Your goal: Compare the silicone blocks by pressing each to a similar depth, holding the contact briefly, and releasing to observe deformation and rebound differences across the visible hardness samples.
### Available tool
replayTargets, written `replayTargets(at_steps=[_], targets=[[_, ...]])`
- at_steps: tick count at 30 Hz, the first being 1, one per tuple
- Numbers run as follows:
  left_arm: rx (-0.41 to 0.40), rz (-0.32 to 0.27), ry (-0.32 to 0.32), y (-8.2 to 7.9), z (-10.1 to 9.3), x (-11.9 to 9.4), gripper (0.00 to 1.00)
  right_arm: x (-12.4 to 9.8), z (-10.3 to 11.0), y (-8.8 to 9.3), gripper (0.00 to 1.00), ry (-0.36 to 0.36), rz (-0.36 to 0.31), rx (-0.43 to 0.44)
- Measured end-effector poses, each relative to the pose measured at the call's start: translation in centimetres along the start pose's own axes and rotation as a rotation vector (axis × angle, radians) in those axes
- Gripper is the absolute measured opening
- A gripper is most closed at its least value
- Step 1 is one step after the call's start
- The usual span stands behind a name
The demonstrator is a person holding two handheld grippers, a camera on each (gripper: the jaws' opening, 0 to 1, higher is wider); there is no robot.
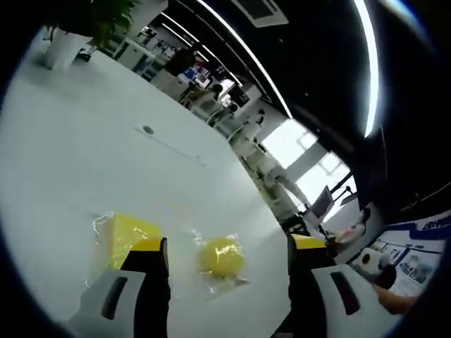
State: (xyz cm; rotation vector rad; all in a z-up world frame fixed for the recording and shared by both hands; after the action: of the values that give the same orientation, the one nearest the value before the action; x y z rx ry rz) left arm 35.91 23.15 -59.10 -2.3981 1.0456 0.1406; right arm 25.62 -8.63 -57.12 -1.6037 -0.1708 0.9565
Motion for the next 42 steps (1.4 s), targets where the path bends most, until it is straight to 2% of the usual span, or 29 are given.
replayTargets(at_steps=[3, 12, 17, 22, 26, 30, 33, 36, 38, 42], targets=[[-0.011, 0.005, 0.001, -0.2, 0.3, 0.5, 0.67, 0.2, -0.2, 0.2, 0.6, -0.006, 0.006, 0.003], [-0.012, 0.031, -0.049, -0.5, 1.6, 3.4, 0.68, 1.0, -0.8, 0.9, 0.59, -0.02, 0.024, 0.019], [-0.058, 0.043, -0.065, -0.2, 1.8, 5.2, 0.67, 1.3, -1.2, 1.4, 0.59, -0.029, 0.035, 0.03], [-0.061, 0.054, -0.07, 0.1, 1.9, 6.8, 0.68, 1.5, -1.5, 1.8, 0.58, -0.032, 0.042, 0.042], [-0.062, 0.072, -0.1, 0.6, 2.0, 8.3, 0.67, 1.7, -1.8, 2.1, 0.58, -0.034, 0.049, 0.048], [-0.109, 0.096, -0.124, 1.1, 2.4, 9.5, 0.64, 1.9, -2.0, 2.4, 0.57, -0.039, 0.055, 0.058], [-0.112, 0.1, -0.158, 1.3, 2.8, 10.2, 0.67, 2.1, -2.1, 2.6, 0.57, -0.044, 0.058, 0.061], [-0.162, 0.101, -0.17, 1.4, 3.1, 10.9, 0.68, 2.4, -2.1, 2.7, 0.57, -0.051, 0.061, 0.061], [-0.184, 0.095, -0.191, 1.4, 3.2, 11.2, 0.66, 2.5, -2.2, 2.7, 0.56, -0.057, 0.063, 0.063], [-0.194, 0.094, -0.169, 1.1, 2.9, 12.2, 0.59, 2.8, -2.5, 2.8, 0.56, -0.058, 0.066, 0.067]])
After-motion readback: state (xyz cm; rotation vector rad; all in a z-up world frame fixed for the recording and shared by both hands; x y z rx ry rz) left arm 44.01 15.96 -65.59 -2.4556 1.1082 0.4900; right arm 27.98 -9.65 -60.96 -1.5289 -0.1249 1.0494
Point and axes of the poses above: the point that each gripper's makers call its tool centre point, and the gripper's own axes: x roughly forward along the fingers, z roughly to its left, y roughly out of its underside, the point moved 10 cm from there along -x, roughly backward along the fingers, and after that the axes turned 15 degrees about -x, right-handed, at the moved point
